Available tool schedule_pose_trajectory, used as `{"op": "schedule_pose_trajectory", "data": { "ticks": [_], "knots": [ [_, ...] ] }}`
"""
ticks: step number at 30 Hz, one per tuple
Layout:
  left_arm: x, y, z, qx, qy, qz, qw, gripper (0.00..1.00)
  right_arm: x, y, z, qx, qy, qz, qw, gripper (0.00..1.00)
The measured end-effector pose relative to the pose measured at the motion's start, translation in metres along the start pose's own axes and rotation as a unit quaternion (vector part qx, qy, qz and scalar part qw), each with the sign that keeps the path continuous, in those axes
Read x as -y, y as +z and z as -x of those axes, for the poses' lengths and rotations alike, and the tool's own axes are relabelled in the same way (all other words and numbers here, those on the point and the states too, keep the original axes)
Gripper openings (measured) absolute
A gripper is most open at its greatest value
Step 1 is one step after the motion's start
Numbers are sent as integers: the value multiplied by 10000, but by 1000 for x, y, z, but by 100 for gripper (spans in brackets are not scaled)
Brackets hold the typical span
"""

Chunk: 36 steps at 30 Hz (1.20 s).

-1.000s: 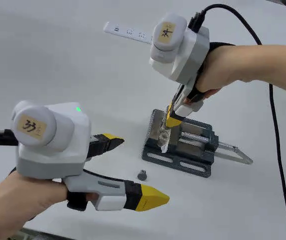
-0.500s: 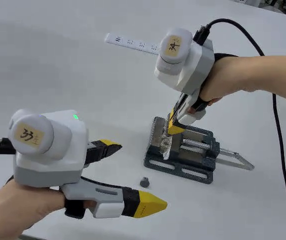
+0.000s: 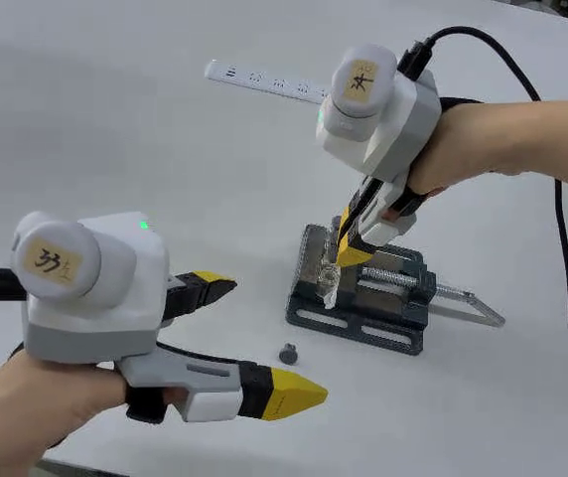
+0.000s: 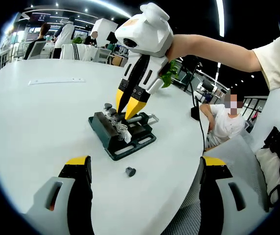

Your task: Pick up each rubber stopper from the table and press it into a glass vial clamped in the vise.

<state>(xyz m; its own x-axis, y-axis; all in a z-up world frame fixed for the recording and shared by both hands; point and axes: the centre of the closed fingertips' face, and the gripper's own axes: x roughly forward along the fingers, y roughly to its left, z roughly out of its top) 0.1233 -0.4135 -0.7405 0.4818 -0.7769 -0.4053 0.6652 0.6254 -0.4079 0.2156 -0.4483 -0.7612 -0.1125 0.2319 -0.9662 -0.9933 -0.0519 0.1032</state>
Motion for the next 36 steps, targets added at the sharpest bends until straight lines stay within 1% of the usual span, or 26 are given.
{"op": "schedule_pose_trajectory", "data": {
  "ticks": [3,4,5,6,7,9,11,12,14,15,17,19,20,22,23,26,31,34,36],
  "knots": [
    [-1,0,-1,-7,3,1,10000,91,0,0,5,230,-111,-39,9997,16],
    [-1,-1,-1,-13,3,2,10000,91,-2,0,6,291,-110,-52,9995,17],
    [-1,-1,-1,-24,4,-3,10000,90,-4,1,7,424,-100,-23,9990,18],
    [-1,-1,-1,-32,4,-6,10000,90,-7,1,8,517,-113,-82,9986,20],
    [-1,-1,-2,-39,1,-8,10000,90,-9,-1,8,546,-100,-121,9984,21],
    [0,-2,-2,-52,4,-10,10000,90,-13,0,8,734,-70,-87,9972,25],
    [0,-2,-3,-70,8,-16,10000,90,-18,0,9,913,-90,-117,9957,27],
    [-1,-2,-3,-80,11,-20,10000,90,-19,2,9,1060,-129,-156,9942,29],
    [-1,-2,-3,-86,19,-22,10000,90,-22,2,9,1160,-135,-160,9930,34],
    [-2,-2,-3,-86,25,-19,10000,89,-23,0,9,1210,-168,-226,9923,36],
    [-3,-2,-3,-90,36,-18,10000,89,-25,1,10,1383,-220,-233,9899,41],
    [-3,-2,-4,-103,42,-24,9999,89,-27,-1,10,1470,-246,-382,9881,46],
    [-3,-2,-4,-111,37,-33,9999,89,-28,-2,10,1538,-260,-354,9871,49],
    [-4,-3,-4,-133,37,-41,9999,89,-26,-5,10,1595,-354,-462,9855,53],
    [-4,-4,-4,-140,36,-43,9999,89,-26,-5,10,1647,-368,-452,9846,56],
    [-5,-5,-5,-163,29,-45,9999,89,-30,-8,10,1785,-414,-563,9815,62],
    [-6,-5,-7,-178,45,-31,9998,87,-34,-15,8,1895,-505,-616,9786,67],
    [-7,-7,-8,-238,66,-49,9997,86,-39,-16,9,1993,-530,-653,9763,71],
    [-9,-8,-9,-270,81,-54,9996,84,-43,-18,7,2043,-560,-682,9749,75]
  ]
}}
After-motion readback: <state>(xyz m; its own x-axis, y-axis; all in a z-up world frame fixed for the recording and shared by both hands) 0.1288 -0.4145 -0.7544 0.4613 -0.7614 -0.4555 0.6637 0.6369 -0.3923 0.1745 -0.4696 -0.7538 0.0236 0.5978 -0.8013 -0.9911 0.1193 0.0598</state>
